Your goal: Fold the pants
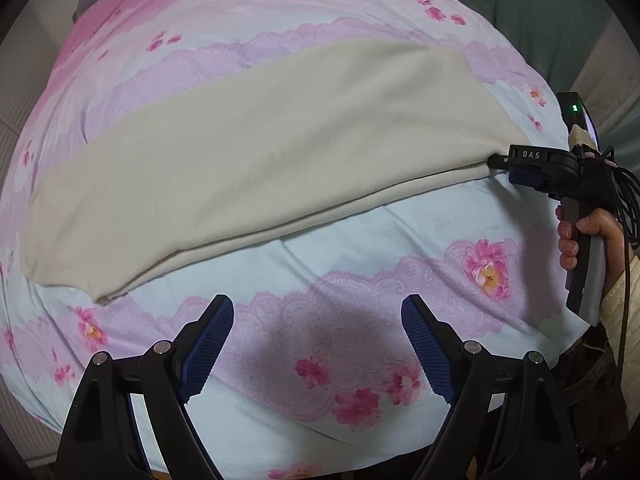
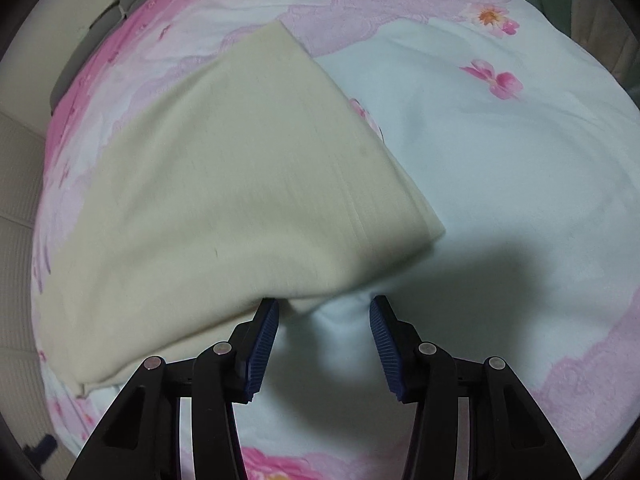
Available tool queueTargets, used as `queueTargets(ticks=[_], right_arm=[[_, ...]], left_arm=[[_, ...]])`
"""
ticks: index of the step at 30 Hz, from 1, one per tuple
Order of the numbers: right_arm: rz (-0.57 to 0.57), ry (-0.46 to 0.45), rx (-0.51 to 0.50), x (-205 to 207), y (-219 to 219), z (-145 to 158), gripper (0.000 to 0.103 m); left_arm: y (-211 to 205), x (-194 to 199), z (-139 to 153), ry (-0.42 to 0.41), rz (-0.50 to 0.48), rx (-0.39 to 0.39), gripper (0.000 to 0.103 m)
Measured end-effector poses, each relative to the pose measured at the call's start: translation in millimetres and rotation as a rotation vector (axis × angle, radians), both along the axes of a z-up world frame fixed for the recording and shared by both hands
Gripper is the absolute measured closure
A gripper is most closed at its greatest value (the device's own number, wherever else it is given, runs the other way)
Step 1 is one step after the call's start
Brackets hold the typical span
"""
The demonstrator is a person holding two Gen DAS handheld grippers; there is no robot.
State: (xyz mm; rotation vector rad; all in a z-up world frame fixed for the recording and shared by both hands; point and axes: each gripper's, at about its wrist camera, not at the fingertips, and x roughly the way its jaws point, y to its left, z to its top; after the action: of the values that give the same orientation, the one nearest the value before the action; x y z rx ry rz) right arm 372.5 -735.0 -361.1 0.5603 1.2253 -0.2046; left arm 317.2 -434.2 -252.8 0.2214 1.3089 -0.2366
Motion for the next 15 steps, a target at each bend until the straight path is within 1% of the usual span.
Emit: queueTargets(ticks=[2, 5, 6, 7, 10, 12, 14, 15], right_arm=[[-0.008, -0.018, -0.003, 5.5, -3.7, -0.9, 0.054], [-0.046, -0.009, 0.003, 14.2, -15.7, -7.8, 0.064], [-0.079, -0.007, 0.027, 15.0, -21.5, -12.0, 0.071], [-0.109, -0.006, 0.043, 14.0, -26.0, -14.5, 0.085], [-0.157, -0.022, 0.064, 10.1, -35.0, -12.9, 0.094], [-0.184, -0.048, 0.033, 4.1, -37.4, 3.6, 0.097], [-0.223, -0.122, -0.041, -3.4, -39.0, 36.6, 0.097], [-0.236, -0.127, -0.047, -1.7, -41.6, 43.3, 0.097]], left_arm=[[-1.3, 1.0, -2.6, 0.008, 0.009, 0.0, 0.017], [-6.7, 1.4, -4.5, 0.013, 0.007, -0.004, 0.017], [-9.4, 1.5, -4.7, 0.013, 0.001, -0.003, 0.017], [-12.4, 1.2, -4.5, 0.012, -0.007, -0.005, 0.017], [-18.5, 0.4, -2.1, 0.007, -0.03, -0.016, 0.017], [-19.9, 0.4, -0.3, -0.003, -0.035, -0.014, 0.017], [-18.7, 1.5, 0.9, -0.008, -0.022, -0.014, 0.017], [-17.9, 2.4, 0.5, -0.001, -0.013, -0.018, 0.017]])
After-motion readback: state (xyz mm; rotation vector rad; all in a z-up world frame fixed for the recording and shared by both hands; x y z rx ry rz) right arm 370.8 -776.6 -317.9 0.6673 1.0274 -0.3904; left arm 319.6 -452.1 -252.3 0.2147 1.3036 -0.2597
